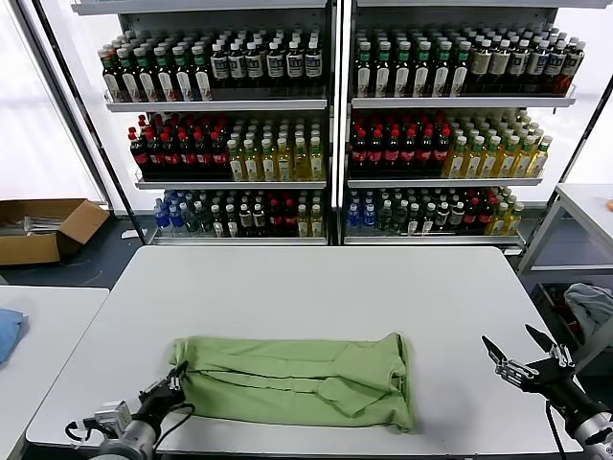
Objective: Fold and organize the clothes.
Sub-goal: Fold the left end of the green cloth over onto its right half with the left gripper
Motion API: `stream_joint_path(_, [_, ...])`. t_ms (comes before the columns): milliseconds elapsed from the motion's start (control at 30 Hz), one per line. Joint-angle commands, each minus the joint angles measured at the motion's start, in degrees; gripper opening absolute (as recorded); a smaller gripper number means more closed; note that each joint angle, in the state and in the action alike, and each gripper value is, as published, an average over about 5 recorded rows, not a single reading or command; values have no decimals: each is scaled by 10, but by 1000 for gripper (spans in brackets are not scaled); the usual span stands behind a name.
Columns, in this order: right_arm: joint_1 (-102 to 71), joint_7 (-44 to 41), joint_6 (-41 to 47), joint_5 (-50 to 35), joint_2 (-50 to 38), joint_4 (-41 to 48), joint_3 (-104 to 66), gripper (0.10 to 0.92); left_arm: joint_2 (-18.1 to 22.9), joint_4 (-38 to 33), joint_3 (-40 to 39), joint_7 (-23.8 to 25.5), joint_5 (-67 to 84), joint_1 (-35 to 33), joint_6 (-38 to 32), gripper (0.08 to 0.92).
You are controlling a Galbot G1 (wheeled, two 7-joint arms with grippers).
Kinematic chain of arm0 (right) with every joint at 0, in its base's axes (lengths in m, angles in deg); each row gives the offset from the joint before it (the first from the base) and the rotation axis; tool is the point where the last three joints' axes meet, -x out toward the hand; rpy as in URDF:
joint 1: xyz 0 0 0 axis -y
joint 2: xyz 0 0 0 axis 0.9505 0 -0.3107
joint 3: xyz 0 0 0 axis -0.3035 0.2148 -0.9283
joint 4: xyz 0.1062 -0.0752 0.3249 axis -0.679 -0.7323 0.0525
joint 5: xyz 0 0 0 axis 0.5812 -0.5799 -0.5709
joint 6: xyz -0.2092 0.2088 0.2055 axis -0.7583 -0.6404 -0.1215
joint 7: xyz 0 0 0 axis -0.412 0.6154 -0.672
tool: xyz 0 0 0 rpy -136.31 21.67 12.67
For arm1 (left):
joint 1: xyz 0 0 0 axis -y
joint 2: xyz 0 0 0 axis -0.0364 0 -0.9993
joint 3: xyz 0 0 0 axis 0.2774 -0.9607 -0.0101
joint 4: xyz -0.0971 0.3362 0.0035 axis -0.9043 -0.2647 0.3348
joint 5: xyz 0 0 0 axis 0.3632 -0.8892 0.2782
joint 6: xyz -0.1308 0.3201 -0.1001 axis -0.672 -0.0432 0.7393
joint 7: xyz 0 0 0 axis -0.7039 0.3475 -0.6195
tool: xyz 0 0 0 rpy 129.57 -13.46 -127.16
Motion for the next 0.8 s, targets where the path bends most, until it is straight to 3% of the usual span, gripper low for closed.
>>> stream_joint_path(33, [6, -4, 2, -4, -5, -31, 1, 823, -119, 49, 198, 66, 43, 8, -9, 96])
stream_joint_path(267, [3, -9, 1, -13, -7, -45, -4, 823, -221, 133, 277, 107, 63, 15, -15, 96])
stream_joint_path(433, [3, -6, 0, -22, -11, -44, -10, 823, -263, 126, 282, 106, 88, 27, -7, 96])
stream_joint_path(567, [1, 8, 11, -45, -9, -45, -18, 823, -234, 71, 260, 92, 95, 35, 7, 96])
stream_joint_path(800, [-8, 8, 21, -70, -1, -49, -30, 823, -109, -57, 203, 31, 118, 38, 36, 96])
